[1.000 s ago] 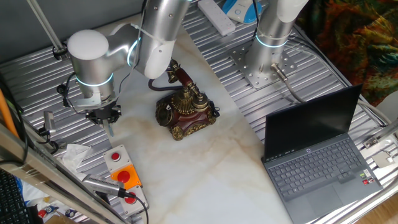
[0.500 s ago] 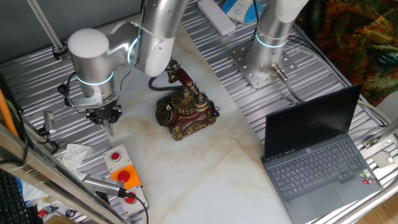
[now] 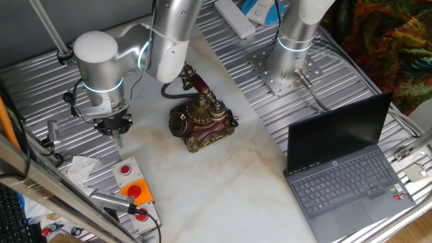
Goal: Dial a number on an old rotary phone
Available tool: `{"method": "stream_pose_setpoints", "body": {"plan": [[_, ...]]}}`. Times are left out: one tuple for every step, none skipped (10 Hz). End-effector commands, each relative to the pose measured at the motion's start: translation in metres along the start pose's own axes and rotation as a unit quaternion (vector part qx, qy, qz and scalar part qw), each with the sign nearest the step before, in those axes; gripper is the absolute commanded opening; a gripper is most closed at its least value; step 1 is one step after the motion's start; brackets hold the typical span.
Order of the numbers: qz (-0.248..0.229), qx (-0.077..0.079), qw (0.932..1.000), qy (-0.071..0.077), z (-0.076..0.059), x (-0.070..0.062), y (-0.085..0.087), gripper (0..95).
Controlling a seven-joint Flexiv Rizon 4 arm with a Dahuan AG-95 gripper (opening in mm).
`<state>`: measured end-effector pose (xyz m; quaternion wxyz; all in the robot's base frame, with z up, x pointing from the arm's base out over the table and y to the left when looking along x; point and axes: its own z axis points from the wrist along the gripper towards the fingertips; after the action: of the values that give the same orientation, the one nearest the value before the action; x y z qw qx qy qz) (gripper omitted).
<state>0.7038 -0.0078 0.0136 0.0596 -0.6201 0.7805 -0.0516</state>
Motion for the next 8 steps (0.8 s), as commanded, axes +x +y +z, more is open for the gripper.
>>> {"method": "stream_pose_setpoints", "body": {"plan": [[-0.002,0.001,1.0,-0.003,0.0009,0.0,0.0002,19.0],[-0.003,0.001,1.0,-0.004,0.001,-0.0001,0.0003,19.0],[-0.006,0.002,1.0,-0.003,0.002,-0.0004,0.0008,19.0],[-0.007,0.001,1.0,-0.004,0.0022,-0.0004,0.0009,19.0],[-0.011,0.0,0.9999,-0.008,0.0023,-0.0005,0.001,19.0],[-0.011,-0.001,0.9999,-0.011,0.0024,-0.0005,0.001,19.0],[-0.016,-0.001,0.9998,-0.014,0.0025,-0.0006,0.001,19.0],[-0.011,-0.008,0.9997,-0.019,0.0028,-0.0006,0.0012,19.0]]}}
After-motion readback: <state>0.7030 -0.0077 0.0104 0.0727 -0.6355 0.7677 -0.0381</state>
